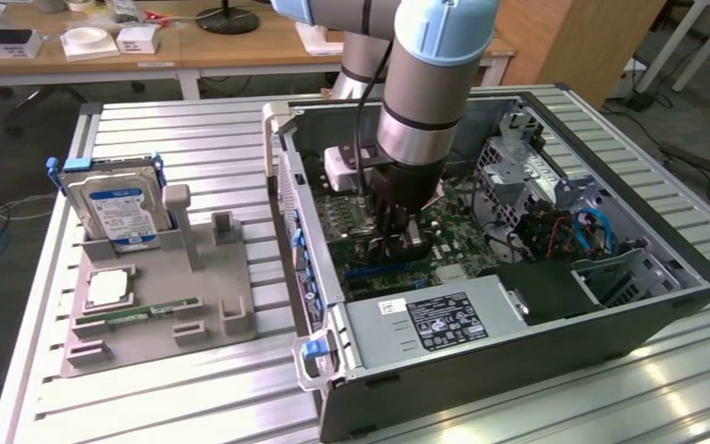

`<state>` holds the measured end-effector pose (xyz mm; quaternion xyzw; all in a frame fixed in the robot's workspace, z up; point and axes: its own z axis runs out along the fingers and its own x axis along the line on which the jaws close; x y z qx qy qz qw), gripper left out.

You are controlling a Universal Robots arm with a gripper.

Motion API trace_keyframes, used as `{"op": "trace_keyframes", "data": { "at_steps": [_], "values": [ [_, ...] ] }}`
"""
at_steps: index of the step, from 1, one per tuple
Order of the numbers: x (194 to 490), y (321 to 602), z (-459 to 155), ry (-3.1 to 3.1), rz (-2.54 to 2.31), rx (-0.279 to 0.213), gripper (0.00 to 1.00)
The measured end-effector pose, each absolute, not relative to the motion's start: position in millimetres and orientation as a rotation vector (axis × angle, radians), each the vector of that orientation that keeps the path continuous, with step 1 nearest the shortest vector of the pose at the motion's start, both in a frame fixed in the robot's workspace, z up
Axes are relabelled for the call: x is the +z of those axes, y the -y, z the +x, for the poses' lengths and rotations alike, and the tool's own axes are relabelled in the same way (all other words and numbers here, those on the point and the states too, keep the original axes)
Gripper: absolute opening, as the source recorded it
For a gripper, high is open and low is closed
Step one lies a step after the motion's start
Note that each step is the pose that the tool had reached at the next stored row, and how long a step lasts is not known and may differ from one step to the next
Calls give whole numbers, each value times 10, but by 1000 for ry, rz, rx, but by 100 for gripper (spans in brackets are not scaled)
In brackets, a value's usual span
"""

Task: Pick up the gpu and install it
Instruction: 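Insert the gpu into the slot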

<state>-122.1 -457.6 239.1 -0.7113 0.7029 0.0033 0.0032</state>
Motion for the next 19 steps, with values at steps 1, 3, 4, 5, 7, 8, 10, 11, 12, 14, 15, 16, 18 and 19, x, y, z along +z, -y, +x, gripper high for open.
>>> {"op": "trace_keyframes", "data": {
  "at_steps": [1,3,4,5,7,8,10,11,12,14,15,16,18,19],
  "values": [
    [2389,4576,-1221,-2204,-2230,10,27],
    [2389,4577,-1221,-2204,-2230,10,27],
    [2388,4576,-1221,-2204,-2230,10,27],
    [2386,4576,-1221,-2204,-2230,10,27],
    [2375,4576,-1221,-2203,-2230,11,27],
    [2375,4576,-1221,-2203,-2230,11,27],
    [2375,4576,-1221,-2203,-2230,11,27],
    [2375,4576,-1221,-2203,-2230,11,27],
    [2375,4576,-1221,-2203,-2230,11,27],
    [2375,4576,-1220,-2204,-2230,11,27],
    [2375,4576,-1220,-2204,-2230,11,27],
    [2374,4576,-1216,-2203,-2230,11,27],
    [2374,4577,-1214,-2203,-2230,11,27],
    [2374,4576,-1213,-2204,-2230,11,27]
  ]
}}
